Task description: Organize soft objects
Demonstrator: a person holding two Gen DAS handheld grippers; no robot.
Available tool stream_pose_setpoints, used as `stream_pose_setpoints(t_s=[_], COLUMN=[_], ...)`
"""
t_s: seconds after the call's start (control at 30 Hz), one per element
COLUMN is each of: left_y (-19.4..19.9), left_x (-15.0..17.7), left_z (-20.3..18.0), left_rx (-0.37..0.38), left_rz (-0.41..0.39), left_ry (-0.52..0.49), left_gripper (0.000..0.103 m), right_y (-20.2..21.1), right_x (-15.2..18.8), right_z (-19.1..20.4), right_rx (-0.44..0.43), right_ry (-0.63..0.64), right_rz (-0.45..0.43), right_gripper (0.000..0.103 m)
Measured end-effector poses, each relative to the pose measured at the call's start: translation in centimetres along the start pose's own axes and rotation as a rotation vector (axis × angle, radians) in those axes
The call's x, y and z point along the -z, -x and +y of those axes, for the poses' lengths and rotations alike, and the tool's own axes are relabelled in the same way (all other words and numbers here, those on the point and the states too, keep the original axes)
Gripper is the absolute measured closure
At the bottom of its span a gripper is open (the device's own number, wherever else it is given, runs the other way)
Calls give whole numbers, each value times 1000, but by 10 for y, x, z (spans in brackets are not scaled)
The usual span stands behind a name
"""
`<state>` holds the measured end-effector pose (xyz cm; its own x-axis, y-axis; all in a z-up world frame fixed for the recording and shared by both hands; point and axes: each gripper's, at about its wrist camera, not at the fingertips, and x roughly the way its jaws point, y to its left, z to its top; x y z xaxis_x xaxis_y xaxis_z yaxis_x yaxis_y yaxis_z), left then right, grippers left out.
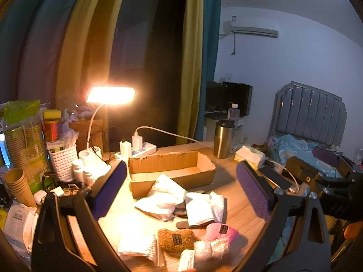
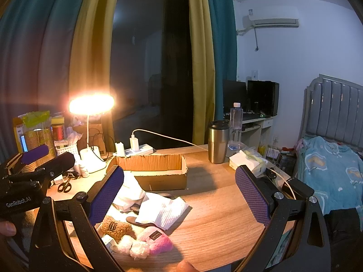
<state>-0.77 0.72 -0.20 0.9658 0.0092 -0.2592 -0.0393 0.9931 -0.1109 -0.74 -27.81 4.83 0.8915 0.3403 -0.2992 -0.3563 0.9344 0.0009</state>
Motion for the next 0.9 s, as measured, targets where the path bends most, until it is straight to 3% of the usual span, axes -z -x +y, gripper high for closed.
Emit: stream_pose_setpoints(t_s=[0.27,0.53,0.9], left_y=[-8,-43,-74], left_x=[7,32,84], left_z=[9,33,53], left_rx=[-26,-94,-126], left_rz=[24,133,293], left_ry=[0,4,17], left_gripper=[5,5,5], right_y=[-1,-32,-69], right_x=[-2,16,61], right_z=[-1,-10,-9], right_rx=[2,22,-34], right_ry=[1,1,33], right_rz=[7,86,226], right_gripper=[3,3,3])
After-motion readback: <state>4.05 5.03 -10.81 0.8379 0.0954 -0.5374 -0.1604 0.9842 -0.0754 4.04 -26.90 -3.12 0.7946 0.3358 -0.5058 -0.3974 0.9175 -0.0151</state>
